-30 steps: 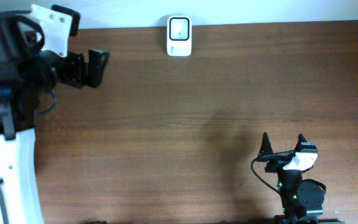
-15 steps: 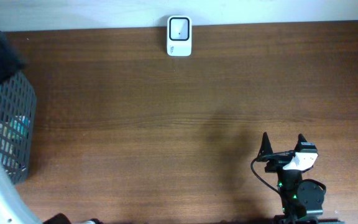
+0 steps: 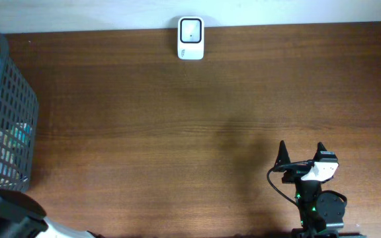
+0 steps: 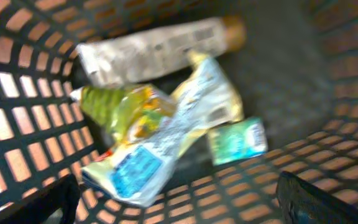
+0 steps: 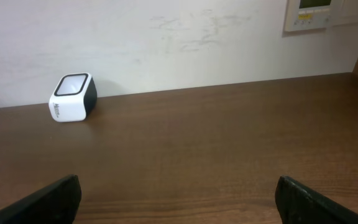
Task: Scan the item barcode
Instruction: 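Grasp the white-yellow wipes pack with the left gripper, place it mid-table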
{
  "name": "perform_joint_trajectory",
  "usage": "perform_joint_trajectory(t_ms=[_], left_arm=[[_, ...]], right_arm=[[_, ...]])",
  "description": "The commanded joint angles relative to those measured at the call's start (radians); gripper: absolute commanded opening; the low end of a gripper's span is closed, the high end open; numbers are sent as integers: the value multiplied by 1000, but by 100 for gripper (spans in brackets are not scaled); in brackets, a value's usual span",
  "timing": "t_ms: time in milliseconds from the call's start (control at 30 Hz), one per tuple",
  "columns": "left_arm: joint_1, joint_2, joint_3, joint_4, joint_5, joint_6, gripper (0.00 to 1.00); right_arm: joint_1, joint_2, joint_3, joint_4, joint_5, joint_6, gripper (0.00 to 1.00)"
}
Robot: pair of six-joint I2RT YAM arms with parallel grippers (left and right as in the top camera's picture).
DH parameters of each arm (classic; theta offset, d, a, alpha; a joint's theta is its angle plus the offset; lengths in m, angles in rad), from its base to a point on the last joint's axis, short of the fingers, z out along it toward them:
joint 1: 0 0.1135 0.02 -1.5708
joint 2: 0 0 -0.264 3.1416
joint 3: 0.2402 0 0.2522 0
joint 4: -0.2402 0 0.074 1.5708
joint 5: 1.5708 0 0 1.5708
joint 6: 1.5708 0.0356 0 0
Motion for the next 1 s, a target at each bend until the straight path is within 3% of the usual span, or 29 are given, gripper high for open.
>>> perform_joint_trajectory(t_ms=[0,300,400,433,500,533,567,633,767,967], left_arm=[[63,48,-32,-28,-18,87,99],[88,57,-402,231,35,245,97],[89,59,-513,328,34,244,96],[90,59,-538,354,34,244,91],[89,59,-541,369,35,244,52],[89,59,-537,369,35,243,38],[89,59,-530,369,39,243,34],[89,58,-484,344,74,243,31],[77,58,-237,184,103,244,14],[-22,55,285,-102,122,245,13]], right_arm=[[-6,-7,-8,-1,12,0,99],[-6,-7,-8,-1,12,0,99],[-6,-7,-8,-1,12,0,99],[-6,-7,-8,-1,12,0,99],[-6,-7,-8,-1,12,0,99],[-6,-7,-8,-1,12,0,99],[-6,-7,-8,-1,12,0,99],[-6,-7,-8,-1,12,0,99],[-6,-7,-8,-1,12,0,99],[-6,-7,-8,-1,12,0,99]])
